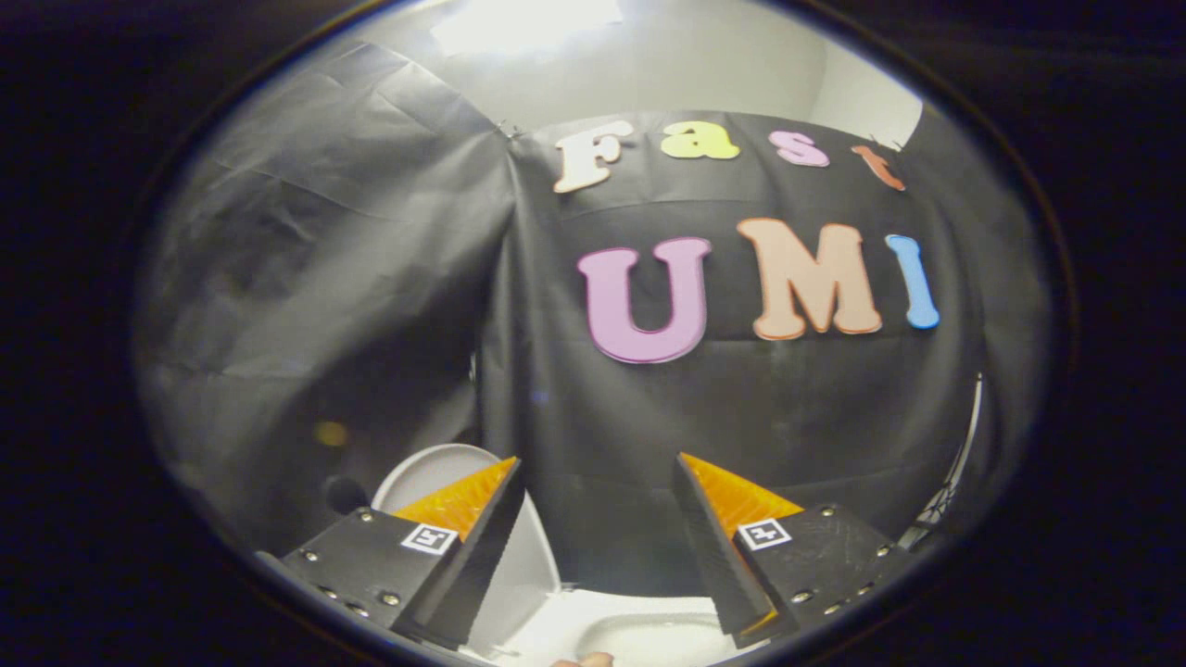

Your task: Open the toilet lid.

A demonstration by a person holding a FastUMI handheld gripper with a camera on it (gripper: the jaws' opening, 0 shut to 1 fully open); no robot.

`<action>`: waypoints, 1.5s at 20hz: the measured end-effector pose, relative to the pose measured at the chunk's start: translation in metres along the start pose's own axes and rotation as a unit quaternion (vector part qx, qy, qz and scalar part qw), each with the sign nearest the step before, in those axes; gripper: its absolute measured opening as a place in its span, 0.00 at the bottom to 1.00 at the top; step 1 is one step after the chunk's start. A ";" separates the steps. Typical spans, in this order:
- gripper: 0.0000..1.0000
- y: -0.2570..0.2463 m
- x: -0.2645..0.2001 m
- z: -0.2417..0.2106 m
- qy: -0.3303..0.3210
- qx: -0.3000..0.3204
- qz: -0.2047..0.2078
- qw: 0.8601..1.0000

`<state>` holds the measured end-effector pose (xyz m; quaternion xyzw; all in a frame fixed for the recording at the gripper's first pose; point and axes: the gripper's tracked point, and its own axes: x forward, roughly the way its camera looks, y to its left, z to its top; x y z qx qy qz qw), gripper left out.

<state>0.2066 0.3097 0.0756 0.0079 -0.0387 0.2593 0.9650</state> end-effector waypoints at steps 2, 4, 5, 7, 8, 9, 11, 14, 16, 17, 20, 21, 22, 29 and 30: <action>0.94 -0.063 -0.022 -0.021 0.025 0.003 -0.032 0.999; 0.94 -0.125 -0.044 -0.039 0.056 0.002 -0.063 0.996; 0.95 -0.156 -0.055 -0.046 0.066 0.007 -0.078 0.995; 0.95 -0.211 -0.078 -0.060 0.075 0.025 -0.105 0.991; 0.95 -0.238 -0.088 -0.068 0.079 0.032 -0.118 0.989; 0.96 -0.264 -0.097 -0.076 0.084 0.039 -0.130 0.987; 0.98 -0.312 -0.112 -0.093 0.095 0.056 -0.146 0.983; 0.98 -0.377 -0.139 -0.124 0.117 0.074 -0.165 0.977; 0.98 -0.409 -0.163 -0.147 0.147 0.068 -0.172 0.972; 0.98 -0.423 -0.175 -0.155 0.162 0.061 -0.176 0.969; 0.98 -0.448 -0.202 -0.162 0.182 0.042 -0.169 0.968; 0.99 -0.451 -0.205 -0.158 0.180 0.036 -0.164 0.969; 0.98 -0.454 -0.207 -0.154 0.178 0.034 -0.158 0.971; 0.98 -0.449 -0.221 -0.138 0.175 0.045 -0.126 0.975; 0.98 -0.452 -0.226 -0.144 0.190 0.040 -0.126 0.973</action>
